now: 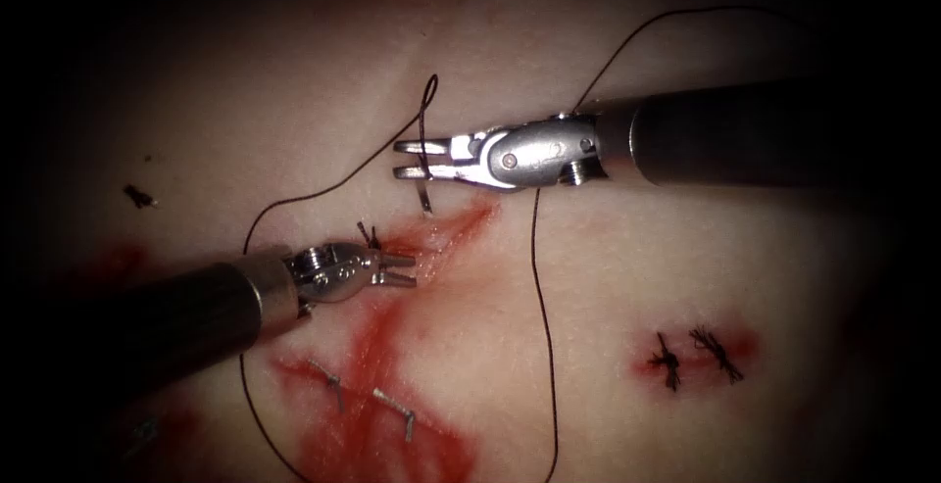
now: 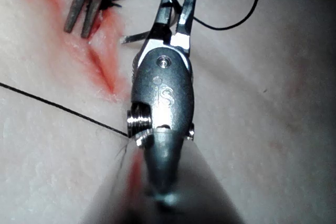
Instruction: Wound Closure
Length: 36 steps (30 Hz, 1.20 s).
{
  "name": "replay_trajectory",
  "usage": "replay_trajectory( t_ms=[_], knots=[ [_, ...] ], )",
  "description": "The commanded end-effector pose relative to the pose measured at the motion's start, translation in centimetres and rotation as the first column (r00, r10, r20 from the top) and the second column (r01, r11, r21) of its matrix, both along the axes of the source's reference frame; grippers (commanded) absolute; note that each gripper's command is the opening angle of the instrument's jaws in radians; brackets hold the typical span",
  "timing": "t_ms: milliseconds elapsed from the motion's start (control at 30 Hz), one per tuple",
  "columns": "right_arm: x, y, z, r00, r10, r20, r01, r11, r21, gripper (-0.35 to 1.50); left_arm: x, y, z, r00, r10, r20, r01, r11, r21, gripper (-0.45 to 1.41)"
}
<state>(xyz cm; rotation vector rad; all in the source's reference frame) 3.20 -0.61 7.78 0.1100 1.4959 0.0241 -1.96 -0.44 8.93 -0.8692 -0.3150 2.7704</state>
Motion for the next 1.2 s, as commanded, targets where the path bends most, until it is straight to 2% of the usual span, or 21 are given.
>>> replay_trajectory(
  t_ms=[33, 133, 233, 300, 333, 400, 433, 467, 667, 700, 733, 800, 833, 933, 1000, 1133, 1200],
  knots=[
    [0.05, -0.08, 0.03, 1.000, 0.005, 0.022, -0.006, 0.999, 0.044, -0.35, -0.05, 0.01, 0.07, 1.000, 0.001, 0.001, -0.001, 1.000, 0.000, 0.31],
    [0.03, -0.08, 0.03, 0.997, 0.020, 0.069, -0.030, 0.988, 0.151, -0.35, -0.05, 0.01, 0.07, 1.000, 0.001, 0.001, -0.001, 1.000, 0.000, 0.31],
    [0.03, -0.07, 0.03, 0.991, 0.027, 0.131, -0.065, 0.953, 0.297, -0.35, -0.05, 0.01, 0.07, 1.000, 0.001, 0.001, -0.001, 1.000, 0.000, 0.31],
    [0.04, -0.07, 0.04, 0.986, 0.018, 0.167, -0.082, 0.919, 0.386, -0.35, -0.05, 0.01, 0.07, 1.000, 0.001, 0.001, -0.001, 1.000, 0.000, 0.31],
    [0.05, -0.06, 0.05, 0.978, 0.002, 0.209, -0.097, 0.891, 0.443, -0.35, -0.05, 0.01, 0.07, 1.000, 0.001, 0.001, -0.001, 1.000, 0.000, 0.31],
    [0.08, -0.10, 0.08, 0.971, -0.006, 0.237, -0.123, 0.842, 0.525, -0.35, -0.05, 0.01, 0.07, 1.000, 0.001, 0.001, -0.001, 1.000, 0.000, 0.31],
    [0.09, -0.12, 0.11, 0.968, -0.021, 0.251, -0.135, 0.799, 0.587, -0.35, -0.05, 0.01, 0.07, 1.000, 0.001, 0.001, -0.001, 1.000, 0.000, 0.31],
    [0.10, -0.14, 0.13, 0.966, -0.023, 0.256, -0.138, 0.793, 0.593, -0.35, -0.05, 0.01, 0.07, 1.000, 0.001, 0.001, -0.001, 1.000, 0.000, 0.31],
    [0.09, -0.23, 0.27, 0.963, -0.078, 0.259, -0.137, 0.684, 0.717, -0.35, -0.06, 0.01, 0.07, 1.000, 0.001, 0.001, -0.001, 1.000, 0.000, 0.32],
    [0.09, -0.25, 0.28, 0.961, -0.083, 0.263, -0.146, 0.655, 0.741, -0.35, -0.06, 0.01, 0.07, 1.000, 0.000, 0.001, 0.000, 1.000, 0.000, 0.32],
    [0.09, -0.27, 0.29, 0.958, -0.108, 0.265, -0.154, 0.583, 0.797, -0.35, -0.06, 0.01, 0.07, 1.000, 0.000, 0.001, 0.000, 1.000, 0.000, 0.32],
    [0.08, -0.29, 0.29, 0.959, -0.117, 0.259, -0.175, 0.474, 0.863, -0.35, -0.06, 0.01, 0.07, 1.000, 0.000, 0.001, 0.000, 1.000, 0.000, 0.32],
    [0.08, -0.30, 0.29, 0.962, -0.132, 0.239, -0.172, 0.388, 0.906, -0.35, -0.06, 0.00, 0.07, 1.000, -0.001, 0.000, 0.001, 1.000, -0.001, 0.32],
    [0.08, -0.32, 0.28, 0.964, -0.159, 0.213, -0.163, 0.277, 0.947, -0.35, -0.07, 0.00, 0.07, 1.000, -0.001, 0.000, 0.001, 1.000, -0.001, 0.32],
    [0.06, -0.32, 0.28, 0.957, -0.181, 0.228, -0.185, 0.226, 0.956, -0.35, -0.07, 0.00, 0.07, 1.000, -0.001, 0.000, 0.001, 1.000, -0.001, 0.32],
    [0.02, -0.30, 0.29, 0.944, -0.200, 0.263, -0.220, 0.212, 0.952, -0.35, -0.07, 0.00, 0.07, 1.000, -0.001, 0.000, 0.001, 1.000, -0.001, 0.32],
    [-0.01, -0.35, 0.31, 0.934, -0.224, 0.277, -0.244, 0.165, 0.956, -0.35, -0.07, 0.00, 0.07, 1.000, -0.001, 0.000, 0.001, 1.000, -0.001, 0.32]
  ],
)
